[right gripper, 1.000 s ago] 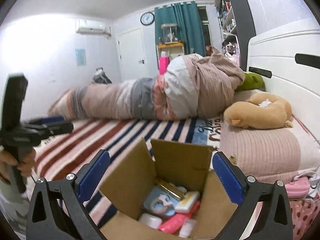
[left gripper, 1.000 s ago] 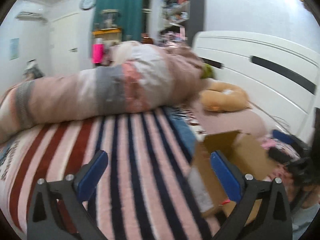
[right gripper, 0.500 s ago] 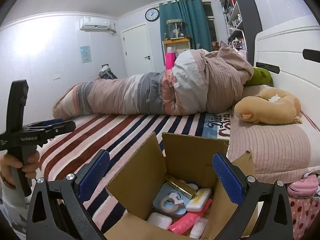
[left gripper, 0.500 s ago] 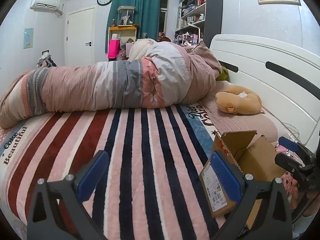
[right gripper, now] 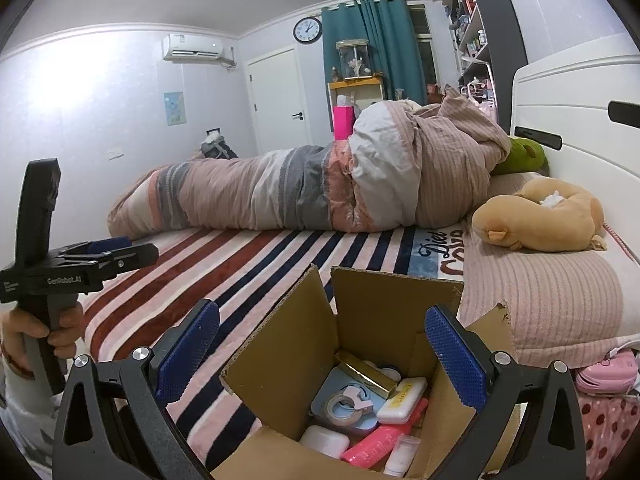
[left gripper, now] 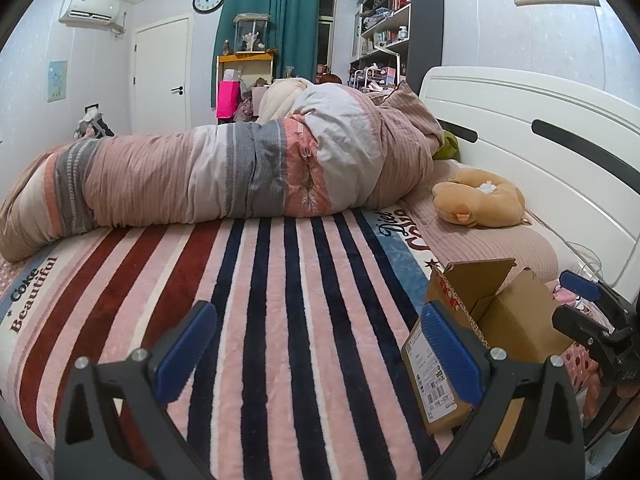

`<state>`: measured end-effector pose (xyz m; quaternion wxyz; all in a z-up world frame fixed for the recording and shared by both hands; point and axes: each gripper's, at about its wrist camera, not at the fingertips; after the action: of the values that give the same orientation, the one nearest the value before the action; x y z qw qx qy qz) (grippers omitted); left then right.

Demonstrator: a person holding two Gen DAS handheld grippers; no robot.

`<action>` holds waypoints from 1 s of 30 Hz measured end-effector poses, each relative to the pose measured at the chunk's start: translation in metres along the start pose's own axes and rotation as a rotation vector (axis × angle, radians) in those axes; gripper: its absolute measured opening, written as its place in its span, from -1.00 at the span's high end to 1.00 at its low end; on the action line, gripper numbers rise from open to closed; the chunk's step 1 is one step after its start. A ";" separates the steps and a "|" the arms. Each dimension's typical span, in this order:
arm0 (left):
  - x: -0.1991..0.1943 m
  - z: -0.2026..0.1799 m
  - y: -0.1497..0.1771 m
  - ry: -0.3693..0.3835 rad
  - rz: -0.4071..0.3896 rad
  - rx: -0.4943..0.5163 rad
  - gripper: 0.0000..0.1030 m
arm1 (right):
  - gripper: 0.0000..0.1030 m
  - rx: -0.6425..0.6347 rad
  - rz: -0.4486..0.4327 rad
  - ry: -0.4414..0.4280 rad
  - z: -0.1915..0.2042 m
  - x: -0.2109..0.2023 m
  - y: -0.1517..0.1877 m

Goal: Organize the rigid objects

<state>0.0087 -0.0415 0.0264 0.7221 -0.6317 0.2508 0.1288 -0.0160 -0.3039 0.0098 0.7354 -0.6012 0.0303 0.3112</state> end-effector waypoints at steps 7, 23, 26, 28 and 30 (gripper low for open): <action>0.006 0.004 0.001 0.017 0.000 0.020 -0.97 | -1.00 0.015 0.009 0.026 -0.001 0.003 0.000; 0.007 -0.001 -0.004 0.009 0.005 0.033 -0.97 | -1.00 0.014 0.008 0.024 -0.002 0.004 0.000; 0.007 -0.001 -0.004 -0.001 0.005 0.037 -0.97 | -1.00 0.014 0.007 0.025 0.000 0.003 0.000; 0.007 -0.001 -0.004 0.003 0.006 0.035 -0.97 | -1.00 0.013 0.010 0.023 -0.001 0.004 0.000; 0.007 -0.001 -0.005 0.002 0.007 0.035 -0.97 | -1.00 0.011 0.010 0.025 0.000 0.004 0.000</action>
<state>0.0168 -0.0439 0.0264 0.7324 -0.6183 0.2558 0.1263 -0.0128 -0.3026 0.0079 0.7368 -0.6006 0.0442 0.3074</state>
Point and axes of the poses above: each gripper's, at about its wrist camera, not at the fingertips, and x roughly the way its jaws point, z to its left, y to its underside, and after that the axes turned 10 degrees about x, right-handed
